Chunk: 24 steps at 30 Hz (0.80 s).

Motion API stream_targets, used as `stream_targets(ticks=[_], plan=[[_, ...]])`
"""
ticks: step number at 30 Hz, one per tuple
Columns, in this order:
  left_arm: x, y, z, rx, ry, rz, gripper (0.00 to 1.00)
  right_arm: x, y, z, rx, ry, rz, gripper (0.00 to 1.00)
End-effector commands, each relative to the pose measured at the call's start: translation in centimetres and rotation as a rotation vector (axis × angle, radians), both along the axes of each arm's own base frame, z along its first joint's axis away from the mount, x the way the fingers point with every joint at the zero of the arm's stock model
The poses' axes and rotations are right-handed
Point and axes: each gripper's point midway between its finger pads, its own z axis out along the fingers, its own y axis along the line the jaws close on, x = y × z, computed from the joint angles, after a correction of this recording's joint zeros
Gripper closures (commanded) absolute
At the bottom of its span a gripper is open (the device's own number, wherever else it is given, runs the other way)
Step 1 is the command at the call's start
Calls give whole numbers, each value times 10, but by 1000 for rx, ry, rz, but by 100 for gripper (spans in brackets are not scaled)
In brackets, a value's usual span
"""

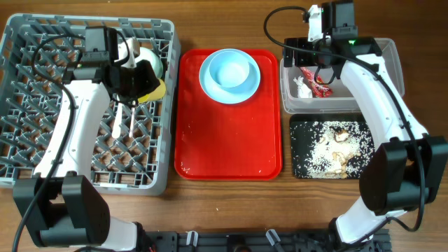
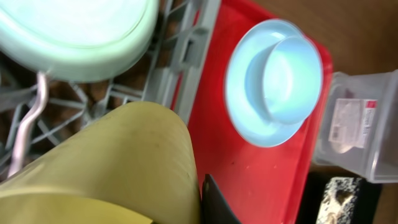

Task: Sort waste into correct bins and load items into the dishwasher rack
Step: 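Lower the yellow cup into the rack beside the green bowl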

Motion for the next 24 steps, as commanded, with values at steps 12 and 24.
stream_targets(ticks=[12, 24], plan=[[-16, 3, 83, -617, -103, -130, 91, 2, 0, -2, -4, 1, -7, 0], [-9, 21, 21, -623, 7, -116, 91, 2, 0, -2, -4, 1, -7, 0]])
